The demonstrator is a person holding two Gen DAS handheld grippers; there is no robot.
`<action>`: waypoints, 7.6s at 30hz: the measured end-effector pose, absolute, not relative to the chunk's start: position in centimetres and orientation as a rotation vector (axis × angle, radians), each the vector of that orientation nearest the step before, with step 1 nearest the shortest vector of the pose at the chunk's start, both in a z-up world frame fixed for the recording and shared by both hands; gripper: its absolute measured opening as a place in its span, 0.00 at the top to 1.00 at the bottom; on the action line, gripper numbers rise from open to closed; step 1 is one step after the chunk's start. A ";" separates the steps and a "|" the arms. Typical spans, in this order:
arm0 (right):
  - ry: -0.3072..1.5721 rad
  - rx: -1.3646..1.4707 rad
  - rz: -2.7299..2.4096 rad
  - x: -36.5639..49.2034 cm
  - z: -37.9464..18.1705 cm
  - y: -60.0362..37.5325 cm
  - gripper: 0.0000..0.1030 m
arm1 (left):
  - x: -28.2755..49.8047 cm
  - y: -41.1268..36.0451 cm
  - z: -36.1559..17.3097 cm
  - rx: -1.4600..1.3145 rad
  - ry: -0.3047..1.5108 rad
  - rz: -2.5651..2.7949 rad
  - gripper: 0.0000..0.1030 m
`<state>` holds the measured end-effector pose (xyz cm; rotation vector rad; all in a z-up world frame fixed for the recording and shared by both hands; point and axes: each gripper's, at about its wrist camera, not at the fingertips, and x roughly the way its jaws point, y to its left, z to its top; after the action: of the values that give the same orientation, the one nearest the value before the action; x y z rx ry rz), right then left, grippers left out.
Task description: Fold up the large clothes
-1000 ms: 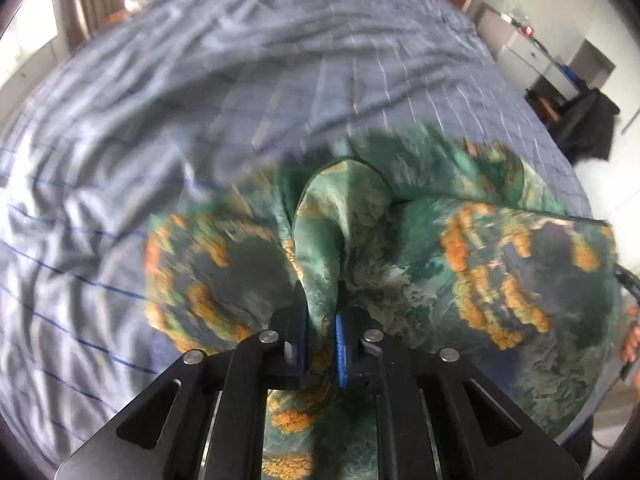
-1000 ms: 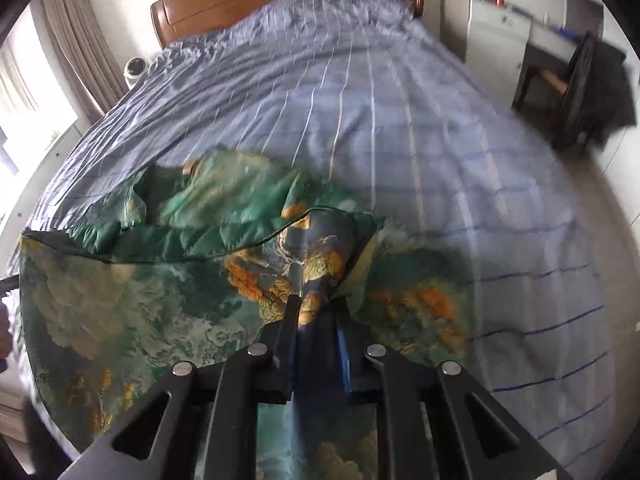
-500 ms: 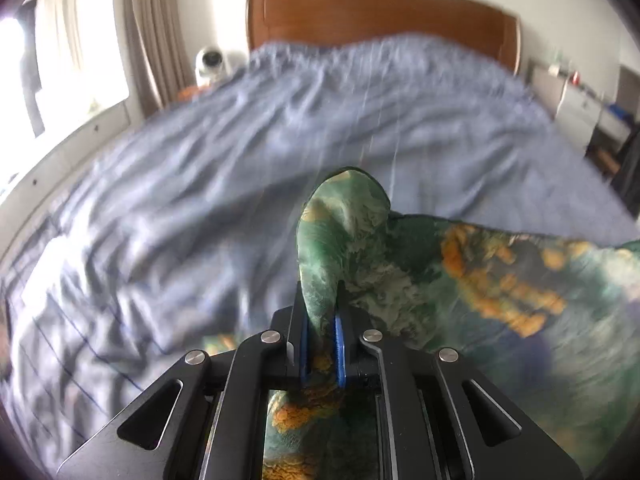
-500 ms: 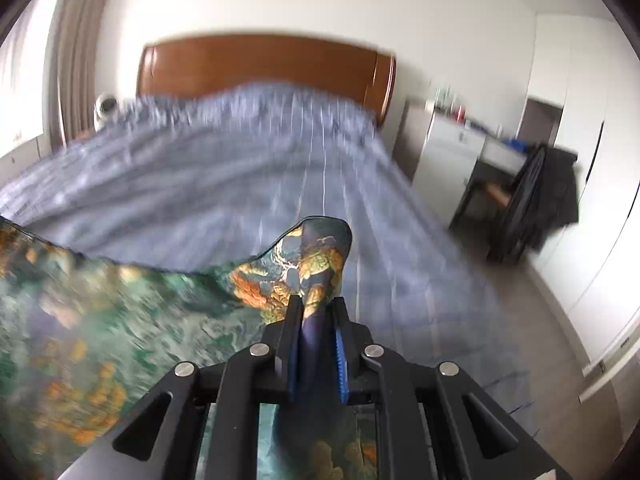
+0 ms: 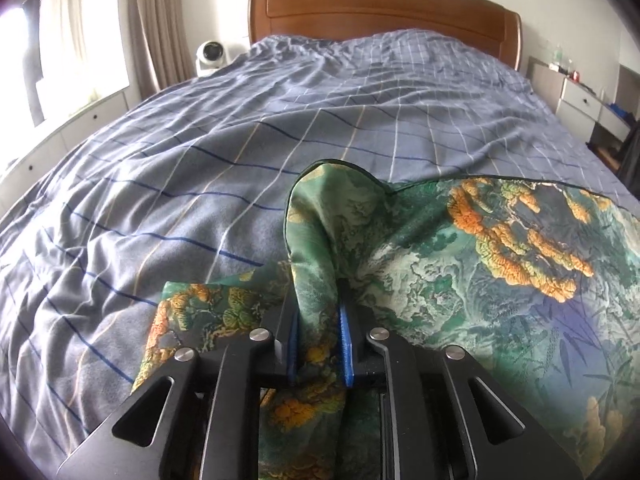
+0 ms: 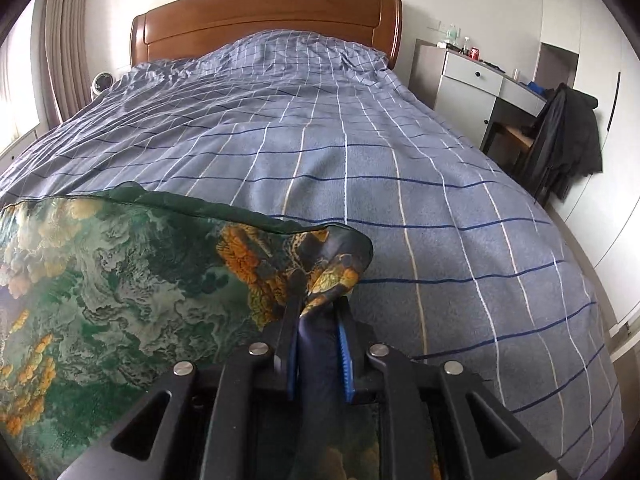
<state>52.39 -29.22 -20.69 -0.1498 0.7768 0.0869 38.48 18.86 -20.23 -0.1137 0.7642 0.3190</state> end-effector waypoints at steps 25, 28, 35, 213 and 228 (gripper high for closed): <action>0.839 -0.063 0.323 33.1 -15.3 -31.1 0.36 | 19.1 17.7 -16.3 -0.298 0.850 0.166 0.08; 0.821 0.004 0.249 32.0 -16.2 -33.1 0.36 | 18.2 17.3 -16.4 -0.295 0.869 0.163 0.08; 0.698 -0.007 0.163 26.9 -15.0 -33.3 0.36 | 17.8 14.4 -15.8 -0.239 0.872 0.117 0.08; 1.179 0.004 0.603 50.6 -14.9 4.4 0.77 | 31.4 26.9 -16.6 -0.481 1.034 -0.089 0.70; 0.939 -0.089 0.832 32.7 -8.8 -2.2 0.76 | 31.1 27.5 -16.9 -0.492 1.032 -0.093 0.69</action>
<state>32.75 -2.22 -8.79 -0.0891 0.9390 0.8316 31.12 27.49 -16.89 -0.4918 1.0322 -0.0926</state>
